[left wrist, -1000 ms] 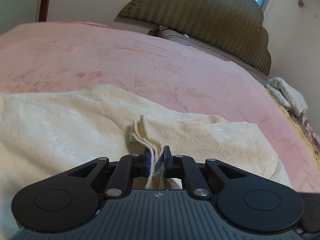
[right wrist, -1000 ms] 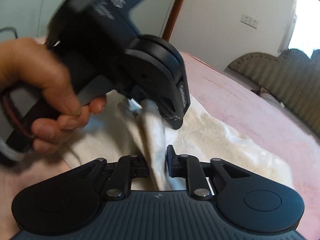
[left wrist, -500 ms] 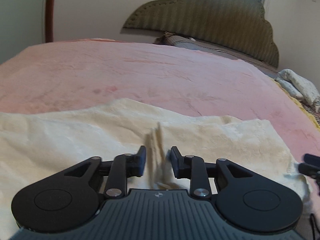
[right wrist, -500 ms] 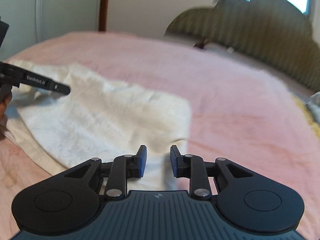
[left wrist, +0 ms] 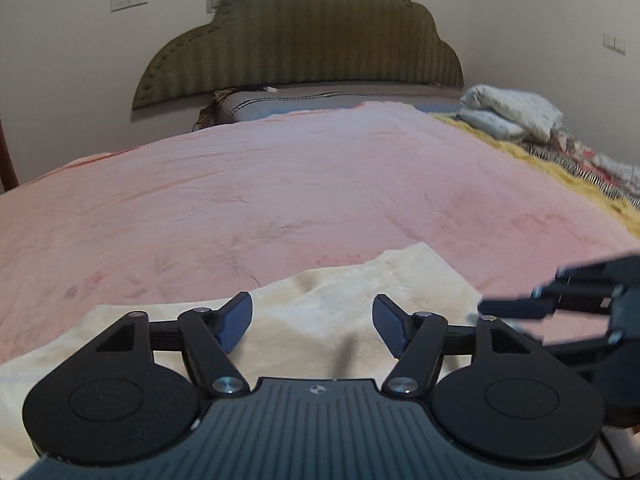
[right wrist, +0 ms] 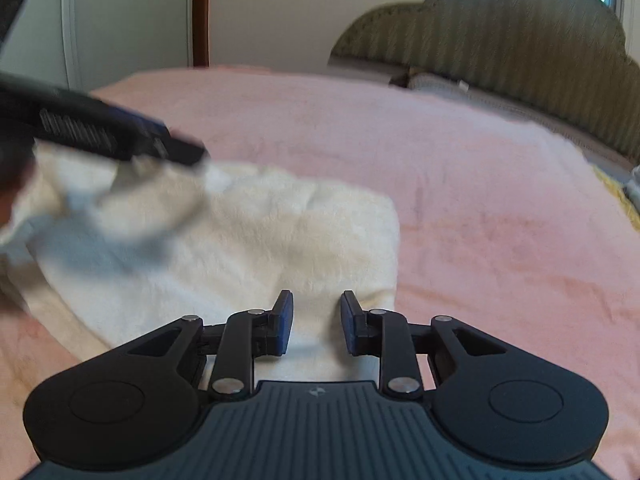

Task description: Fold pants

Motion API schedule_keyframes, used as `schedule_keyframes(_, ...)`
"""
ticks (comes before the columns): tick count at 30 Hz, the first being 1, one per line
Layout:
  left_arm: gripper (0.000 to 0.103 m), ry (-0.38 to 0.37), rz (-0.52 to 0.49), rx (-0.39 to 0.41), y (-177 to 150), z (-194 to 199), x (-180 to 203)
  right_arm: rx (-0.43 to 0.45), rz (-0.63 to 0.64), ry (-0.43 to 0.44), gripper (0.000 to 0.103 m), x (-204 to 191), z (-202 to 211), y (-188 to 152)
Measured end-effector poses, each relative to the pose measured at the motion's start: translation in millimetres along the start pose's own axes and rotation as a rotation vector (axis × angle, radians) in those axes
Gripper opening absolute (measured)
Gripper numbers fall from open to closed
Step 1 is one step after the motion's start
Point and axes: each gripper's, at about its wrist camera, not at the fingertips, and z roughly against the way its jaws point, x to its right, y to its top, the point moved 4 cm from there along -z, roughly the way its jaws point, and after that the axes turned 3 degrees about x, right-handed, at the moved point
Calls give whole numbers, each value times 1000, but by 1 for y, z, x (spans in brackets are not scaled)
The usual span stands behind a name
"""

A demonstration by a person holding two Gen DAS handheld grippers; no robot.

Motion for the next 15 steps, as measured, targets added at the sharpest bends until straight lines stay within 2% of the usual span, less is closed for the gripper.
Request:
schedule_keyframes(4,72,63,24,-84,-25,-41,-5,9,7,-21,25,1,-16,19)
schedule_keyframes(6,70,80,33,-70,-25,-28,-11,-77,-12,-27,25,6,-47,14)
schedule_keyframes(9,75,119,58,3,-21,12,-29,-44,-16,-61,26,-2,-38,20)
schedule_keyframes(11,81,123,98,-2,-27,31,-44,-4,-16,-15,26,-15,-22,25)
schedule_keyframes(12,82,105,103,-37,-34,34,-48,13,-28,32,26,-23,-15,26)
schedule_keyframes(14,78,80,86,-144,-55,32,-51,18,-43,134,29,-41,-8,24)
schedule_keyframes(15,69,90,90,-159,-65,35,-54,-8,-26,182,29,-53,-10,19)
